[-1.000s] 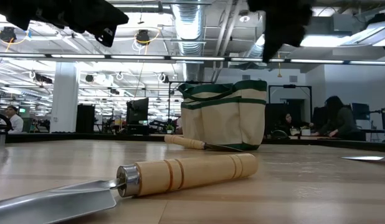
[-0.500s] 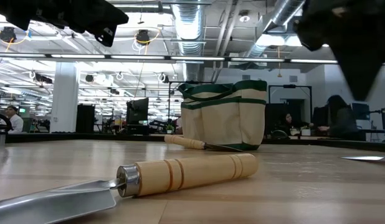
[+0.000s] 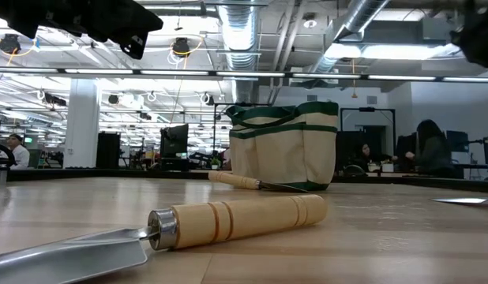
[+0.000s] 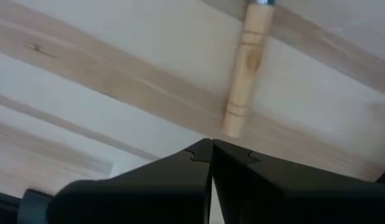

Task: Pick & Place Garden tools in Gardening bag
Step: Put the brown trowel into the gardening bag

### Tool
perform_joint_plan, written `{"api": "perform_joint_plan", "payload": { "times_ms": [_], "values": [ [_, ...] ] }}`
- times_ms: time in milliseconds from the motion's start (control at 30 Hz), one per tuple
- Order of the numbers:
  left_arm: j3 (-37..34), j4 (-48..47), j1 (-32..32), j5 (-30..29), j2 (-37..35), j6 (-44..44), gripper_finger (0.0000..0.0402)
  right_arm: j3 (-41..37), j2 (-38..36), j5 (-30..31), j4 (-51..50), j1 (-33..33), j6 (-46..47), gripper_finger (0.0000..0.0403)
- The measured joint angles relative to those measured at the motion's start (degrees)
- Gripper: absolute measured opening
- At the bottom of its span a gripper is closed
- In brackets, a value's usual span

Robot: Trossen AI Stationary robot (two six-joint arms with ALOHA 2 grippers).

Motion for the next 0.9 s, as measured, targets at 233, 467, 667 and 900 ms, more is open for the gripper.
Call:
{"api": "perform_joint_plan", "payload": {
  "times_ms": [233,467,667,900],
  "values": [
    [0.00,0.23,0.00,0.00,0.00,0.06,0.0002,0.00,0.00,1.15,-3.18,1.92,0.17,0.0034],
    [0.00,0.84,0.00,0.00,0.00,0.13,0.0002,-2.60,0.00,3.58,0.12,1.98,0.14,0.0115],
    [0.00,0.96,0.00,0.00,0.00,0.15,0.0002,-7.92,0.00,3.56,3.17,2.49,2.40,0.0147],
    [0.00,0.94,0.00,0.00,0.00,0.15,0.0002,-10.09,0.00,3.75,7.79,2.79,1.65,0.0123]
  ]
}}
